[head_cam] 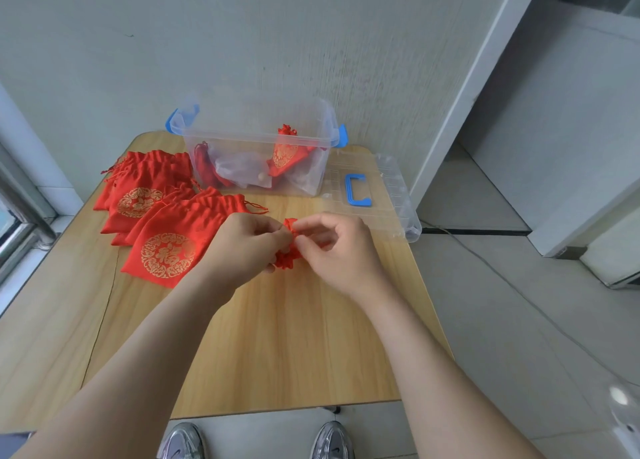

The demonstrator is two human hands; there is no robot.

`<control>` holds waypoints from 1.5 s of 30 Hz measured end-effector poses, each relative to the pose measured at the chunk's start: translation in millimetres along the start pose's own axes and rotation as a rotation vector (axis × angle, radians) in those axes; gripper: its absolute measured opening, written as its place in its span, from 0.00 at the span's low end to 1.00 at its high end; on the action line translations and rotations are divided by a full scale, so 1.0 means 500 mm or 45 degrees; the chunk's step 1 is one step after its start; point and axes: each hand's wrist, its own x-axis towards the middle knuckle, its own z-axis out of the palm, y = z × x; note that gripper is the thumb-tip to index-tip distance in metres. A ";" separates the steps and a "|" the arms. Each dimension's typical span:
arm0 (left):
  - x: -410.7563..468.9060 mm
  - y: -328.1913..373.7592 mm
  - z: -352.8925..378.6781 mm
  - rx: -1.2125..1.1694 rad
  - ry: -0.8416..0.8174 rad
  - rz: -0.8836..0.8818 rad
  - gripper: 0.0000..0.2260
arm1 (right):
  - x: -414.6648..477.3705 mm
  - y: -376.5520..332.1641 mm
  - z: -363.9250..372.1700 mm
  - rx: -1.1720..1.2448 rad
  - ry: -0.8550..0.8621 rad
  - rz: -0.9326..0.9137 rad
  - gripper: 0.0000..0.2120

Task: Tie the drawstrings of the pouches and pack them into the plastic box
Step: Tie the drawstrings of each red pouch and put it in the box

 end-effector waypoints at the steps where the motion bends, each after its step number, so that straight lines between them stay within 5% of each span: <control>1: 0.004 -0.002 0.001 -0.008 -0.007 -0.004 0.10 | -0.002 0.001 0.003 -0.051 -0.019 -0.046 0.10; 8: 0.017 0.005 -0.003 -0.029 -0.007 -0.020 0.07 | 0.012 0.007 0.010 -0.302 0.006 -0.315 0.12; 20: 0.021 0.003 -0.020 -0.046 -0.059 -0.126 0.06 | 0.014 -0.005 0.012 -0.203 -0.023 -0.190 0.09; 45: 0.007 -0.015 -0.033 0.027 0.084 -0.180 0.08 | 0.032 -0.054 0.047 -0.688 -0.233 -0.314 0.08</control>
